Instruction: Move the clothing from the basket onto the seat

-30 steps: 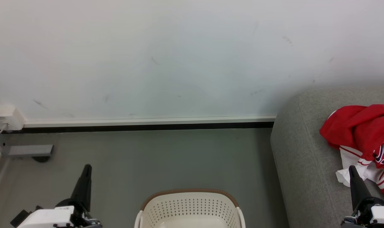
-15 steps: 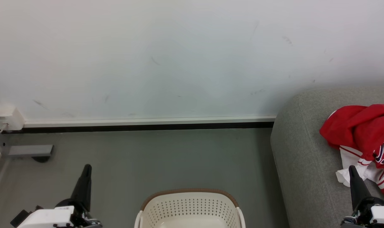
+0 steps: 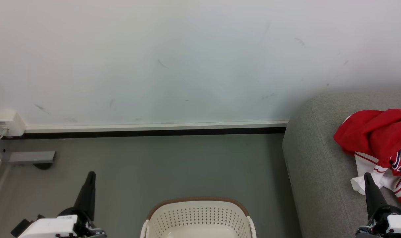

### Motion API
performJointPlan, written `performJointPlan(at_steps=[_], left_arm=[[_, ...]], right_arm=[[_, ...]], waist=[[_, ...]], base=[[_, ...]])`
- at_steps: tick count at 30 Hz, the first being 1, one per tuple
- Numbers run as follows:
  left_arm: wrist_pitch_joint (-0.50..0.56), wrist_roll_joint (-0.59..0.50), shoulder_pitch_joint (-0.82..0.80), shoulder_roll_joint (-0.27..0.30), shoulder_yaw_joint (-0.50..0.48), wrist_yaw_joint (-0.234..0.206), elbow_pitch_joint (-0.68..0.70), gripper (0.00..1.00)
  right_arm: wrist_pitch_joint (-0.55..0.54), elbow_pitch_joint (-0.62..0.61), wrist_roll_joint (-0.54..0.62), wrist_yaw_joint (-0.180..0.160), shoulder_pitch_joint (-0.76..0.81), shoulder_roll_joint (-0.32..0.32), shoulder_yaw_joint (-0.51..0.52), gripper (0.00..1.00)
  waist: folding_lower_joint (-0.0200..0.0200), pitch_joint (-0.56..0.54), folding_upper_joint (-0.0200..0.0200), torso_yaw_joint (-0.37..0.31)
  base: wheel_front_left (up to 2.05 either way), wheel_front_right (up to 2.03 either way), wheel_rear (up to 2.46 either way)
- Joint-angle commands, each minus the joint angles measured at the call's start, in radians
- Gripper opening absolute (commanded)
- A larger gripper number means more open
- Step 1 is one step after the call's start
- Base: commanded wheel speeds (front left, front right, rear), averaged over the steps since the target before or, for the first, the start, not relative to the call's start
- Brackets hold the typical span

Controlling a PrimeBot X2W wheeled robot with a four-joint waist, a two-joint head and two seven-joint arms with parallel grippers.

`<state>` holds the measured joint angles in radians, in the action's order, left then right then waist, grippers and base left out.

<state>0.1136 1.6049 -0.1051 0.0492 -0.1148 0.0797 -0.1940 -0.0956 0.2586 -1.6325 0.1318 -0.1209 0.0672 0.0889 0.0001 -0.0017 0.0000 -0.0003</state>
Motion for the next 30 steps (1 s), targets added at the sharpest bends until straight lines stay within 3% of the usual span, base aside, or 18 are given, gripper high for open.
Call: performJointPlan(at_steps=[1, 30], left_arm=[[0.004, 0.013, -0.007, 0.002, -0.003, 0.000, 0.002, 0.00], [0.004, 0.013, -0.007, 0.002, -0.003, 0.000, 0.002, 0.00]], right_arm=[[0.003, -0.004, -0.008, -0.002, -0.006, 0.009, -0.001, 0.00], [0.009, -0.005, -0.016, -0.002, -0.005, 0.016, -0.008, 0.00]], waist=[[-0.0001, 0.000, 0.0000, 0.000], [-0.0001, 0.000, 0.0000, 0.000]], base=[[0.00, 0.00, 0.00], [0.00, 0.00, 0.00]])
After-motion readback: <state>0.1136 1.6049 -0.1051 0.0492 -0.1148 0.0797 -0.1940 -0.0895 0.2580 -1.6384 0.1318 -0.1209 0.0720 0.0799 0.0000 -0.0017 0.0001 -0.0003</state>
